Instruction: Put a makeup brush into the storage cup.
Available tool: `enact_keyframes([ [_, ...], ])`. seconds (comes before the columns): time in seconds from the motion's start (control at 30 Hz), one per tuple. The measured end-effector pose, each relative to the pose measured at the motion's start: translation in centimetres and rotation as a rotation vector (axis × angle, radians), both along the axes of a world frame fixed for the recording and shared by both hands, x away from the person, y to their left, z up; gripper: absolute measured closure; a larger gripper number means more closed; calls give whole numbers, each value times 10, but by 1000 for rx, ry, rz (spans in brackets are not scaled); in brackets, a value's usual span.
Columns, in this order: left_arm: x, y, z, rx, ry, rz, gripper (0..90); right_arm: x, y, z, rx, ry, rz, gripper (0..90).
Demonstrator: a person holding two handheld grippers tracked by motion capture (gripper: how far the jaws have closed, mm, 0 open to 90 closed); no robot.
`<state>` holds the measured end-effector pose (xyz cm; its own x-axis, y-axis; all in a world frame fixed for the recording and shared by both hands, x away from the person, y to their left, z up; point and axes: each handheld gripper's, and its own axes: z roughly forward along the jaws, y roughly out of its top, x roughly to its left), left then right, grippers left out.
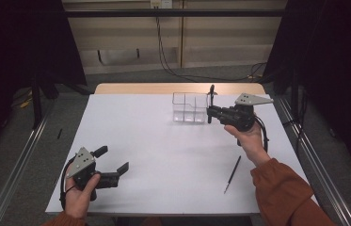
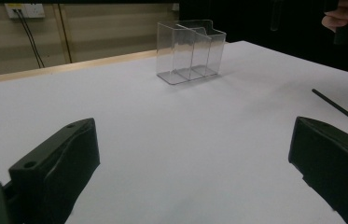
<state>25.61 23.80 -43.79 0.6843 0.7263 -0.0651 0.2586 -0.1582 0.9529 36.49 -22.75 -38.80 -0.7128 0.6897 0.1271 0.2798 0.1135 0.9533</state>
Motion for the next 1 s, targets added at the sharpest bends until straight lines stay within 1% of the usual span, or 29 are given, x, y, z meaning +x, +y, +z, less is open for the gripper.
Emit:
enact_keyframes([
  [0.07,0,1,-1,-8,12,2,19,4,1,2,4,-3,-6,797],
  [0.1,-1,1,-2,0,15,7,19,6,1,2,5,-5,-9,797],
  [0.13,-1,1,-3,-4,17,7,19,8,2,3,7,-4,-12,797],
  [0.27,-2,1,-3,4,19,-9,19,14,4,4,7,-9,-19,797],
  [0.33,-1,-1,-3,-3,24,-6,22,18,6,6,3,-11,-23,797],
  [0.4,-1,-1,-2,1,16,-10,21,23,8,7,7,-17,-32,797],
  [0.5,-1,0,-3,2,23,-9,20,28,10,9,11,-20,-44,796],
  [0.6,-1,-1,-3,13,24,-19,19,34,13,10,-1,-22,-55,797],
  [0.63,-1,-2,-3,10,26,-21,19,36,14,10,-5,-20,-59,797],
  [0.7,-1,-1,-3,21,22,-20,19,40,15,9,-14,-20,-68,797],
  [0.73,-1,-1,-3,18,24,-17,19,42,16,9,-23,-18,-73,797],
  [0.93,-1,0,-3,18,24,-9,19,53,18,11,-12,-27,-103,797],
  [1.0,-1,0,-4,14,26,-4,19,56,17,11,-22,-28,-117,797],
])
